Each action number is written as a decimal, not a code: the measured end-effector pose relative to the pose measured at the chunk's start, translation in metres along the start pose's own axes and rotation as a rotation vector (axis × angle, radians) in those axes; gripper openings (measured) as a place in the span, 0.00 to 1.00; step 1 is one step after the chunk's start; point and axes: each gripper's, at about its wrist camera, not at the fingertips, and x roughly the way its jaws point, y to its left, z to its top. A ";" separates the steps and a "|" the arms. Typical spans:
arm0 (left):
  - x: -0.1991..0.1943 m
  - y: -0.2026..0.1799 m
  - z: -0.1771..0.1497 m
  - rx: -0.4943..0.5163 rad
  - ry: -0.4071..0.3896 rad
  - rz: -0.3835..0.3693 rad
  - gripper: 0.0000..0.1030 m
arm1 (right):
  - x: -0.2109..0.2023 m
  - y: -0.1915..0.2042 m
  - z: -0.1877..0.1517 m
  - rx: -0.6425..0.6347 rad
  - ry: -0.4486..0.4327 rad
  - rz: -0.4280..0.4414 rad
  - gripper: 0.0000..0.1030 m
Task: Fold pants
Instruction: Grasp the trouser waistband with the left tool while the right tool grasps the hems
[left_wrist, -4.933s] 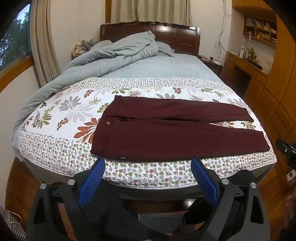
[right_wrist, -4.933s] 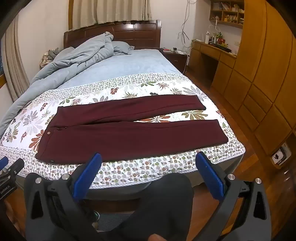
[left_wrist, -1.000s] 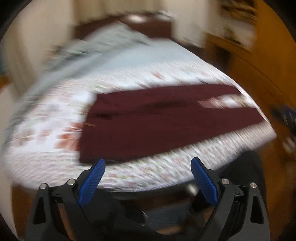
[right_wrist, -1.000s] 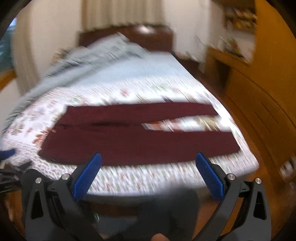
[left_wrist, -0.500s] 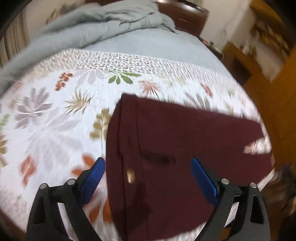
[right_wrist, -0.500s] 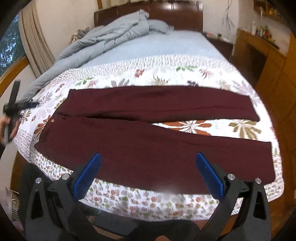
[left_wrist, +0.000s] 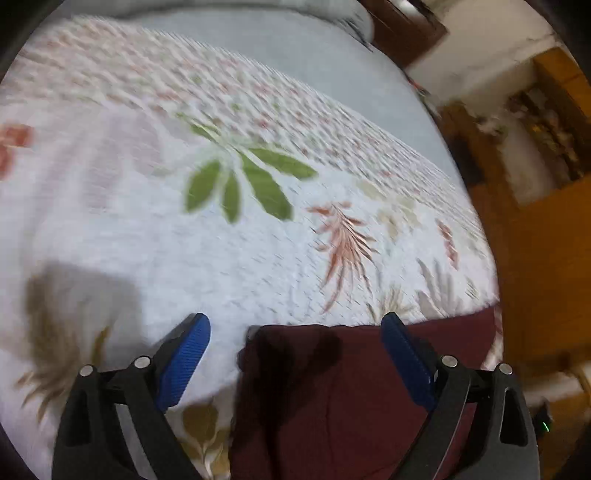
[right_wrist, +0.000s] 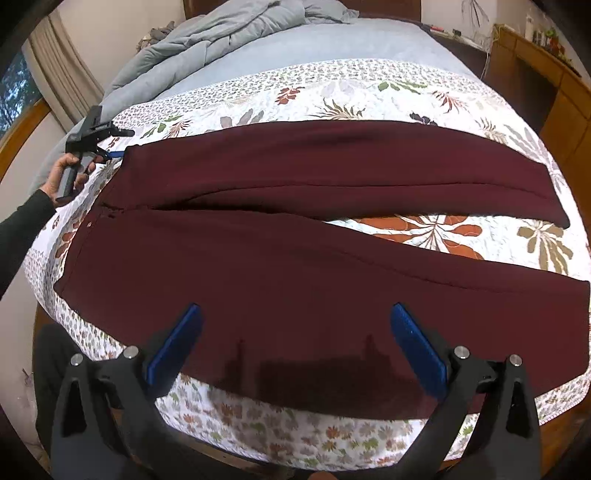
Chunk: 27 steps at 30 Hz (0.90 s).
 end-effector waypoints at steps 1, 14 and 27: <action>0.003 0.004 0.000 0.025 0.018 -0.041 0.91 | 0.005 -0.001 0.002 0.006 0.007 -0.006 0.98; 0.019 -0.016 -0.005 0.261 0.202 -0.133 0.89 | 0.033 -0.012 0.003 0.117 0.069 0.006 0.98; 0.012 -0.011 -0.013 0.194 0.156 -0.043 0.23 | -0.001 -0.164 0.073 0.211 0.107 0.166 0.22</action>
